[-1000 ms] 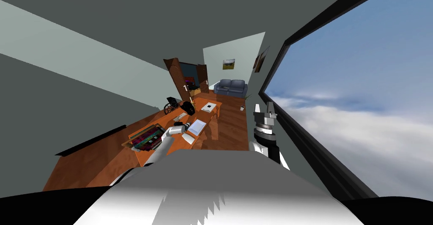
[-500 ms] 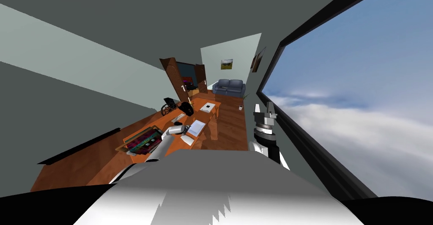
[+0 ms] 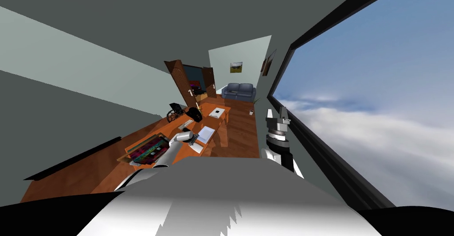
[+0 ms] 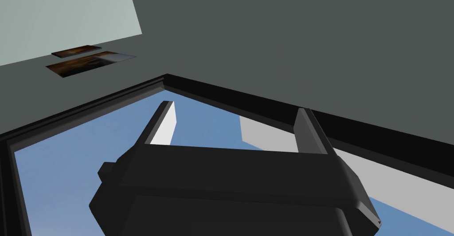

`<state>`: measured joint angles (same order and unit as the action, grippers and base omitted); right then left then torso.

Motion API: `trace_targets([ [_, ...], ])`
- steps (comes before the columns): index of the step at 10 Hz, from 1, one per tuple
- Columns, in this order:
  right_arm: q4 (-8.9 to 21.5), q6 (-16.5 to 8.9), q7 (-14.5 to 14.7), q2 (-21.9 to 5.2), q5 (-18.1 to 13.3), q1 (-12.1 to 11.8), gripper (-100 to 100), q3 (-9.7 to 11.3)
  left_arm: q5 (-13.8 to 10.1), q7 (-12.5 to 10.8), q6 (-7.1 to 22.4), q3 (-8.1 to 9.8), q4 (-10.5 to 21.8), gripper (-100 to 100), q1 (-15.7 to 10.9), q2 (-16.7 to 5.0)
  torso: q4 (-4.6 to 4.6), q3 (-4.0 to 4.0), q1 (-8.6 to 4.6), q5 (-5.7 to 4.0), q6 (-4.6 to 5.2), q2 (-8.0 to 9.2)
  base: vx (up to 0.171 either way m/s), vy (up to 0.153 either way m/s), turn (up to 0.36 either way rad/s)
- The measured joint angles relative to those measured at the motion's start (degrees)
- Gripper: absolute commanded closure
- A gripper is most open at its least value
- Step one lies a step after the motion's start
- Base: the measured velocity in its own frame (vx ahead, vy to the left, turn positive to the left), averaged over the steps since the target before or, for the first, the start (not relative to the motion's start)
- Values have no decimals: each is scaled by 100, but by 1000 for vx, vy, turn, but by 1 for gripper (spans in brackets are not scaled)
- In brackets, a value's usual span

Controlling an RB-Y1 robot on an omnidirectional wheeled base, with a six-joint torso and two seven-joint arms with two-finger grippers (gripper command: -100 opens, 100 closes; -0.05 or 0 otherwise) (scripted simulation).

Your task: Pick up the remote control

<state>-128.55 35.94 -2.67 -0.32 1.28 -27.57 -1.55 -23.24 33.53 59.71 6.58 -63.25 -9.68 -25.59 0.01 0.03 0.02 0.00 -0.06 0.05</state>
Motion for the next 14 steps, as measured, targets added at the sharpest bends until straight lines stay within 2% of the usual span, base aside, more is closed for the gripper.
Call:
trace_targets([
  [2,0,0,0,0,0,0,0,0,-104,66,332,9,233,-100,-79,-79,0,1,3,1,1,2,-11,19,-55],
  [8,0,0,0,0,0,0,0,0,-290,198,931,-7,846,-100,-255,-189,-2,-4,-2,0,1,-8,5,8,-51],
  [10,0,0,0,0,0,0,0,0,-334,219,1065,-35,1038,-100,-260,-157,-3,-8,-6,-1,1,-14,24,-2,-38],
  [11,0,0,0,0,0,0,0,0,-337,220,1083,-36,1042,0,-256,-155,-2,-6,-6,-1,0,-11,0,0,0],
  [12,0,0,0,0,0,0,0,0,-337,220,1081,-36,1041,-100,-257,-155,-1,-4,-6,-1,0,-6,-32,42,-111],
  [14,0,0,0,-1,0,1,0,0,-263,107,907,-62,1297,-100,-359,-53,2,6,20,4,1,12,-55,86,-128],
])
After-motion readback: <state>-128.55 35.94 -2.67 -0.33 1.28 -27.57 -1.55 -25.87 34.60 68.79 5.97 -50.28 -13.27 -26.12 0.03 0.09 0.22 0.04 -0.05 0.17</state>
